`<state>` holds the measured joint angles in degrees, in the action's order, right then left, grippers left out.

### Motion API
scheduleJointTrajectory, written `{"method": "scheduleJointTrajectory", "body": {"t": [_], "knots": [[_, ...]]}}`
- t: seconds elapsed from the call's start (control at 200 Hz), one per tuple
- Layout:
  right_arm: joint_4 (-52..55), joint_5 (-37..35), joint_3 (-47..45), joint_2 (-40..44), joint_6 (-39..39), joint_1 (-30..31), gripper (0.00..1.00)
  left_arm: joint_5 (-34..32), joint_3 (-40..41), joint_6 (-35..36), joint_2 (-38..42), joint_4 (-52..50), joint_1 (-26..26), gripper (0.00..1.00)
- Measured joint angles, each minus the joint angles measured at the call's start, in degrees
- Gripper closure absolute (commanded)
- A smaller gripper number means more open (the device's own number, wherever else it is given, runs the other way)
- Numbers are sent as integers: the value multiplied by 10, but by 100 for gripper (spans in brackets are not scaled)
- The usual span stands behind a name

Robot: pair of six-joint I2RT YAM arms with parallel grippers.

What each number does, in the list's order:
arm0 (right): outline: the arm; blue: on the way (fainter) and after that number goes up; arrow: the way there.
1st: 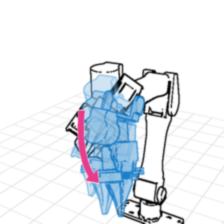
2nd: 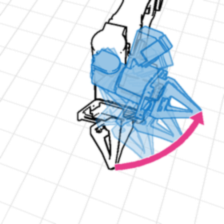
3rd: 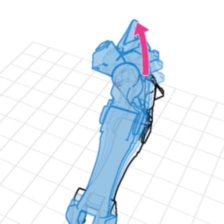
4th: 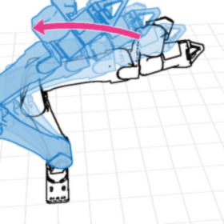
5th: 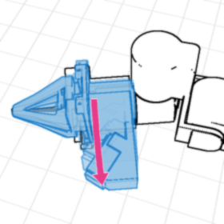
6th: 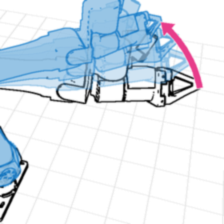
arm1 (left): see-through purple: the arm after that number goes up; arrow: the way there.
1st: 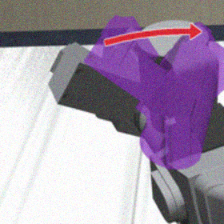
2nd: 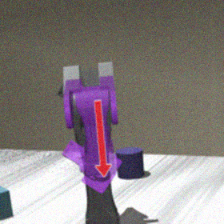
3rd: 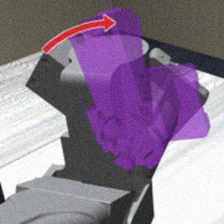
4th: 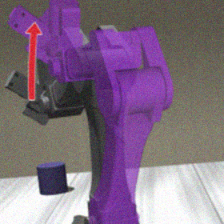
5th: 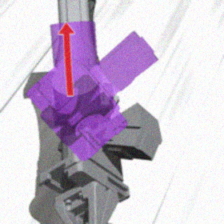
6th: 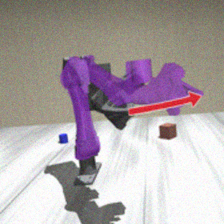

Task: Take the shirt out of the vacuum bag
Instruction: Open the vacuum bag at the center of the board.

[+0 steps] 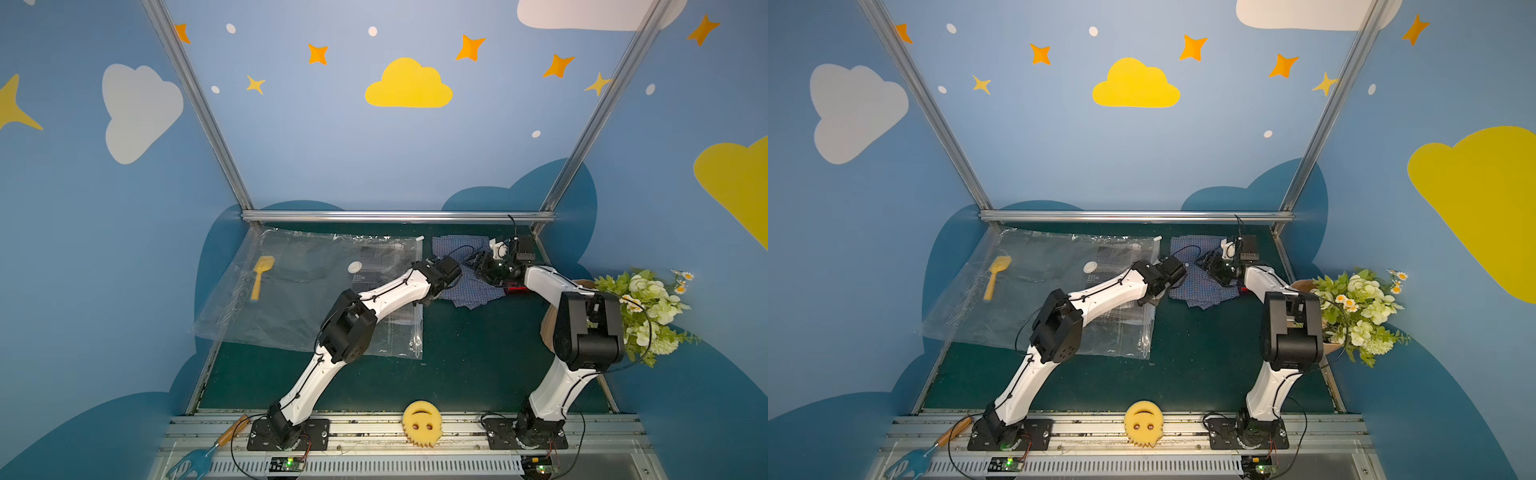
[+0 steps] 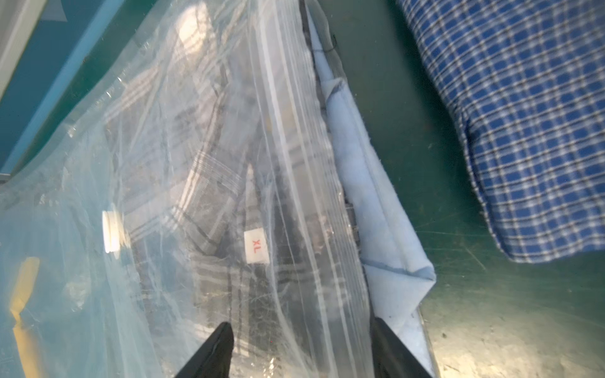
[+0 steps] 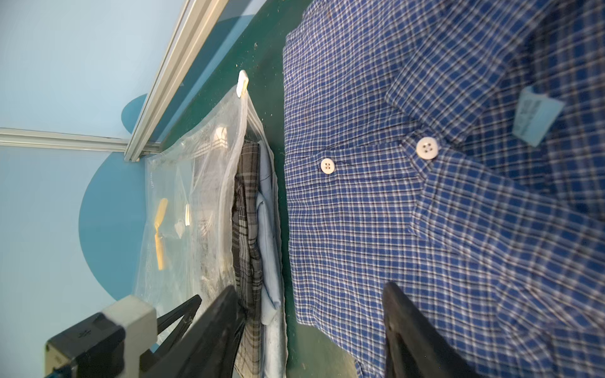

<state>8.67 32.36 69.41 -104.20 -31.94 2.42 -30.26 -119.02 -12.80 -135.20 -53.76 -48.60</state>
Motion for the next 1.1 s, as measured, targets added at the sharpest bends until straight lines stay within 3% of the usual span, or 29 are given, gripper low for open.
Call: {"method": "scheduleJointTrajectory", "body": {"t": [0.29, 0.596, 1.101], "knots": [[-11, 10, 0, -1, -2, 16, 34, 6, 42, -12, 8, -2, -1, 66], [-66, 64, 0, -41, -17, 68, 47, 7, 57, -20, 71, 0, 10, 95], [-102, 118, 120, -170, -41, 161, 50, 28, 92, -31, 128, 19, 36, 97]]}}
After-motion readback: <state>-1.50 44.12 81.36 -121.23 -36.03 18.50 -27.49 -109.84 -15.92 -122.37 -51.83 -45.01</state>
